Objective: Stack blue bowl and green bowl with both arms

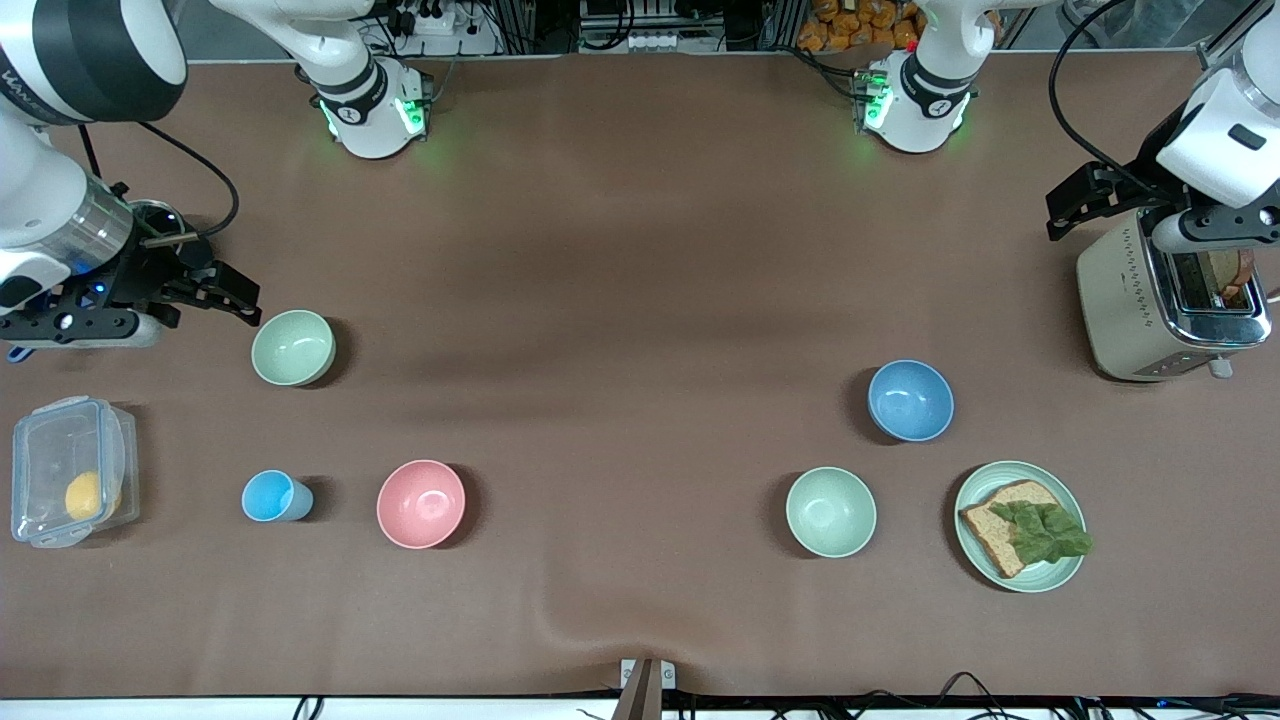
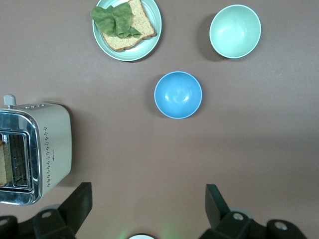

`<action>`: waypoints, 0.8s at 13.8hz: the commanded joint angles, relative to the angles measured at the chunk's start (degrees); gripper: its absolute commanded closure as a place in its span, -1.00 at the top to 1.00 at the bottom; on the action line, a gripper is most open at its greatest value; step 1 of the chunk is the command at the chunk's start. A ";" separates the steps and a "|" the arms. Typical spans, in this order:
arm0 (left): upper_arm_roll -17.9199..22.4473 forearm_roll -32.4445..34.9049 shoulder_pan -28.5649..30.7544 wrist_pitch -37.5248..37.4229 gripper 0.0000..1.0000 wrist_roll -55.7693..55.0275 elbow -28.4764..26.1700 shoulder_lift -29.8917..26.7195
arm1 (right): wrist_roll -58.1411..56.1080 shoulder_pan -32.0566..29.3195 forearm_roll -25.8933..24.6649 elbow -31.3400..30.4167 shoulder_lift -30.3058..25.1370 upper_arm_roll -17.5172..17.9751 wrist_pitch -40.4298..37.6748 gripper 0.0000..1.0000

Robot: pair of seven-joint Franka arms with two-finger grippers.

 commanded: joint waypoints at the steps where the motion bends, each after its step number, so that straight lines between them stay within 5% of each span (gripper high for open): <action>1: 0.24 -0.55 0.39 -1.53 1.00 1.93 1.18 -0.05 | -0.08 -0.17 -0.92 0.76 0.28 0.08 -0.70 1.00; 8: -0.02 -0.73 0.22 -1.71 1.00 2.03 1.36 0.73 | -0.08 -0.34 -0.92 0.67 2.12 0.00 -1.14 1.00; 11: -0.02 -0.55 0.30 -1.71 1.00 2.37 1.45 0.74 | -0.79 -3.06 -0.39 1.63 8.27 -0.27 -0.96 1.00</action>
